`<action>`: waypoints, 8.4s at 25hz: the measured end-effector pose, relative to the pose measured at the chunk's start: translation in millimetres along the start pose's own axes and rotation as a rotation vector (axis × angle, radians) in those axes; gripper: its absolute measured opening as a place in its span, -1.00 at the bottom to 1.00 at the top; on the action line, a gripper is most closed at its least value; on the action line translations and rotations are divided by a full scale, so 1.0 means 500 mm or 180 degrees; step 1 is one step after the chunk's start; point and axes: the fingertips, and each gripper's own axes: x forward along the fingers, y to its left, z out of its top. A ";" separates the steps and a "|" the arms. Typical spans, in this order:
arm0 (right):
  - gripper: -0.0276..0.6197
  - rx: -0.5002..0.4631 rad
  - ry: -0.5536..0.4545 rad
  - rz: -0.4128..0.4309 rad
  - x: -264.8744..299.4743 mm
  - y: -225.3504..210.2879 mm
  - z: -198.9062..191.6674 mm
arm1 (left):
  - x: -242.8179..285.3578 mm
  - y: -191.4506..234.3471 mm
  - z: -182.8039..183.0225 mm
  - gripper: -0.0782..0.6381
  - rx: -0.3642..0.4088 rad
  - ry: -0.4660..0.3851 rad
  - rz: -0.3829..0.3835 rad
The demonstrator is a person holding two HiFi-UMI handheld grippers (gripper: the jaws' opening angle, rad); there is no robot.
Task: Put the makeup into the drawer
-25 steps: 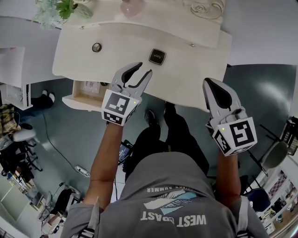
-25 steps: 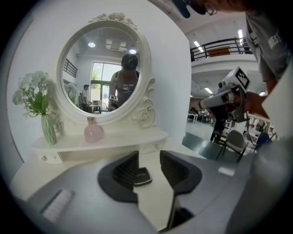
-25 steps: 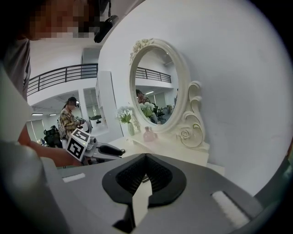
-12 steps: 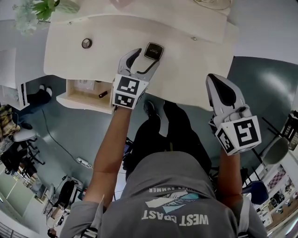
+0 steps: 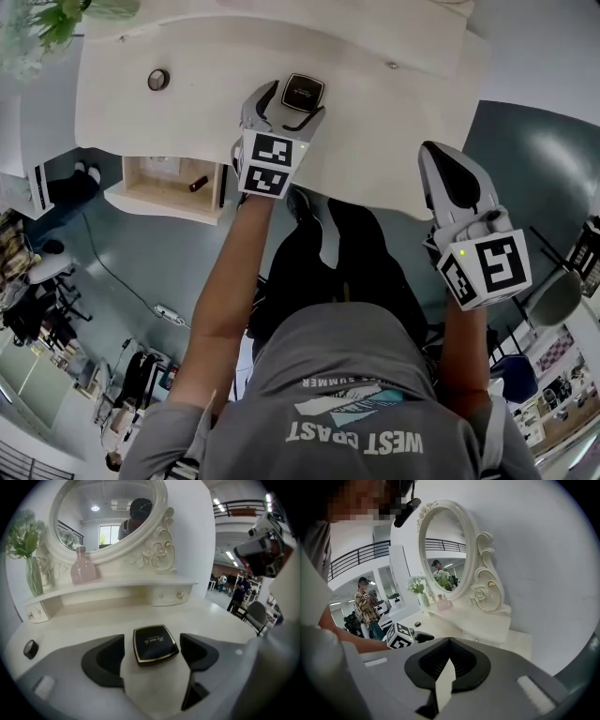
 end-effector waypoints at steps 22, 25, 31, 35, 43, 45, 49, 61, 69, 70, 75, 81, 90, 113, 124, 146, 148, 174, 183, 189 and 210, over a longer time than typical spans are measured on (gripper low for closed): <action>-0.91 -0.0045 0.0032 0.0035 0.021 0.017 0.007 | -0.023 0.037 -0.023 0.04 -0.0104 0.0005 0.0040; -0.91 -0.0080 0.0047 0.0074 0.035 0.039 0.016 | -0.045 0.063 -0.031 0.03 -0.0152 -0.0007 0.0084; -0.91 -0.0188 0.0059 0.0189 0.055 0.099 0.034 | -0.105 0.105 -0.046 0.03 -0.0244 -0.0088 0.0183; -0.91 -0.0264 0.0068 0.0275 0.073 0.139 0.049 | -0.145 0.141 -0.069 0.03 -0.0299 -0.0090 0.0279; -0.91 -0.0408 0.0092 0.0440 0.098 0.219 0.066 | -0.226 0.201 -0.126 0.03 -0.0468 -0.0090 0.0492; -0.91 -0.0449 0.0095 0.0487 0.106 0.241 0.070 | -0.247 0.215 -0.141 0.03 -0.0511 -0.0094 0.0545; -0.91 -0.0550 0.0109 0.0601 0.117 0.290 0.075 | -0.293 0.238 -0.176 0.03 -0.0607 -0.0104 0.0672; -0.91 -0.0781 0.0173 0.0850 0.134 0.406 0.073 | -0.409 0.288 -0.278 0.03 -0.0866 -0.0102 0.0972; -0.91 -0.0899 0.0210 0.0985 0.146 0.467 0.063 | -0.465 0.310 -0.347 0.03 -0.1038 -0.0090 0.1132; -0.91 -0.0913 0.0215 0.0999 0.147 0.474 0.062 | -0.472 0.312 -0.355 0.03 -0.1059 -0.0088 0.1151; -0.91 -0.0976 0.0251 0.1061 0.154 0.506 0.053 | -0.501 0.324 -0.392 0.03 -0.1149 -0.0082 0.1230; -0.91 -0.1054 0.0290 0.1141 0.168 0.545 0.041 | -0.530 0.338 -0.436 0.03 -0.1256 -0.0089 0.1325; -0.91 -0.1166 0.0353 0.1246 0.175 0.592 0.029 | -0.567 0.347 -0.491 0.03 -0.1417 -0.0080 0.1446; -0.91 -0.1279 0.0419 0.1330 0.165 0.611 -0.002 | -0.583 0.332 -0.557 0.03 -0.1634 -0.0050 0.1552; -0.91 -0.1257 0.0486 0.1318 0.165 0.600 -0.022 | -0.566 0.338 -0.567 0.03 -0.1646 -0.0013 0.1559; -0.91 -0.1152 0.0571 0.1284 0.208 0.566 -0.026 | -0.482 0.373 -0.548 0.02 -0.0995 0.0481 0.1367; -0.91 -0.1138 0.0579 0.1278 0.213 0.561 -0.026 | -0.474 0.377 -0.544 0.02 -0.0906 0.0563 0.1315; -0.91 -0.0979 0.0559 0.1175 0.222 0.500 -0.019 | -0.378 0.432 -0.565 0.02 -0.0597 0.1071 0.0892; -0.91 -0.0965 0.0576 0.1178 0.220 0.500 -0.024 | -0.368 0.418 -0.584 0.02 -0.0382 0.1373 0.0749; -0.91 -0.0955 0.0559 0.1165 0.218 0.496 -0.024 | -0.363 0.412 -0.597 0.02 -0.0282 0.1524 0.0695; -0.91 -0.0938 0.0545 0.1126 0.205 0.490 -0.031 | -0.365 0.417 -0.602 0.01 -0.0240 0.1588 0.0729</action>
